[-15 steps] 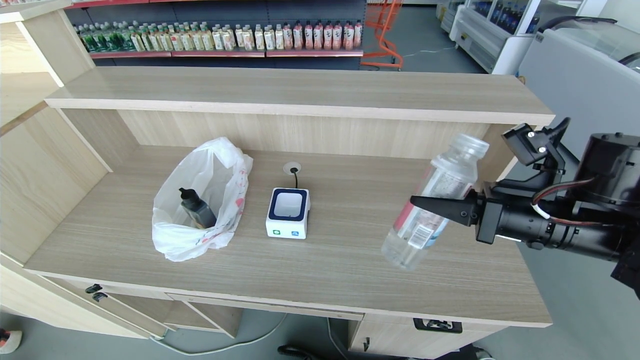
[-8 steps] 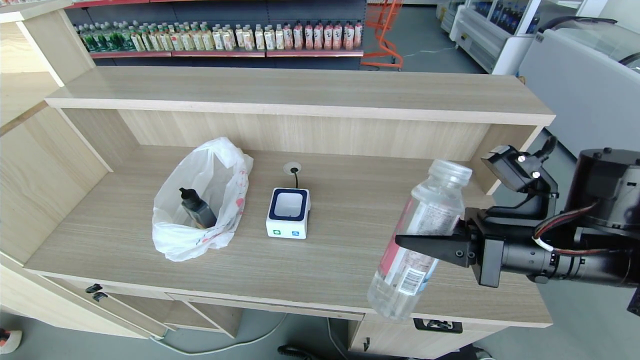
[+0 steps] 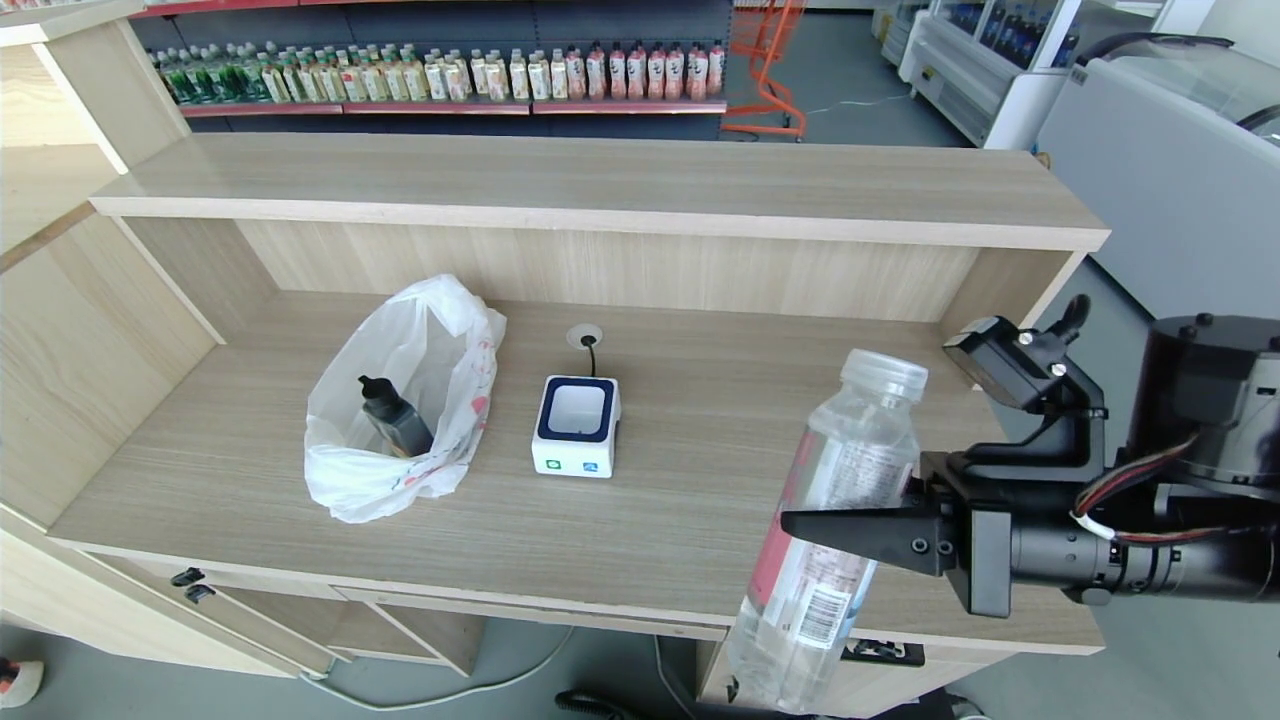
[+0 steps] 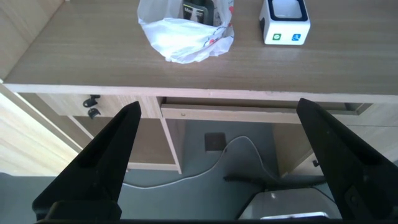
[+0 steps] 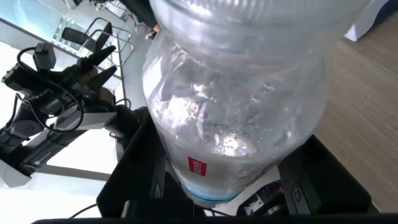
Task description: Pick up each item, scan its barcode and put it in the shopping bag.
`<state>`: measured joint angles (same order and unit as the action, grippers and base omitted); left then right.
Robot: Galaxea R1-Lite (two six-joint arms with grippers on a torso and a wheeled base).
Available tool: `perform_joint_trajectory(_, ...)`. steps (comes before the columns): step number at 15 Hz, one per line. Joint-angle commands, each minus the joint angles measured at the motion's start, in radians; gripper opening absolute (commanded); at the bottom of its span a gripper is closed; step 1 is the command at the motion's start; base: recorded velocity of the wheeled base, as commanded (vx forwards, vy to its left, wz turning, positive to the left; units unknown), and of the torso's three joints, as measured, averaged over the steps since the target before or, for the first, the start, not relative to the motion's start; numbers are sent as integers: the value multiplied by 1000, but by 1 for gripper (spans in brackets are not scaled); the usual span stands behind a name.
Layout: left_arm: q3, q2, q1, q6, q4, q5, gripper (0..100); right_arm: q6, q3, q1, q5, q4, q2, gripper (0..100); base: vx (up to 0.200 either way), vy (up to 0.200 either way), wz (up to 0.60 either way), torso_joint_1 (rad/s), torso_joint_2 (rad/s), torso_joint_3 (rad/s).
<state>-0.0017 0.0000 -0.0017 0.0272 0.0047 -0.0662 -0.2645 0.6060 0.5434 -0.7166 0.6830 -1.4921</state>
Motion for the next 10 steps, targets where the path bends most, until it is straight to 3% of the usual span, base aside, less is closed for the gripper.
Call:
perform_joint_trajectory(1, 0, 2, 0, 0, 0, 0, 100, 2, 6, 7, 0, 1, -7, 0, 0, 0, 0, 0, 0, 0)
perform_joint_trajectory(10, 0, 0, 0, 0, 0, 0, 100, -6, 11, 4, 5, -19, -4, 0, 0, 0, 0, 0, 0, 0)
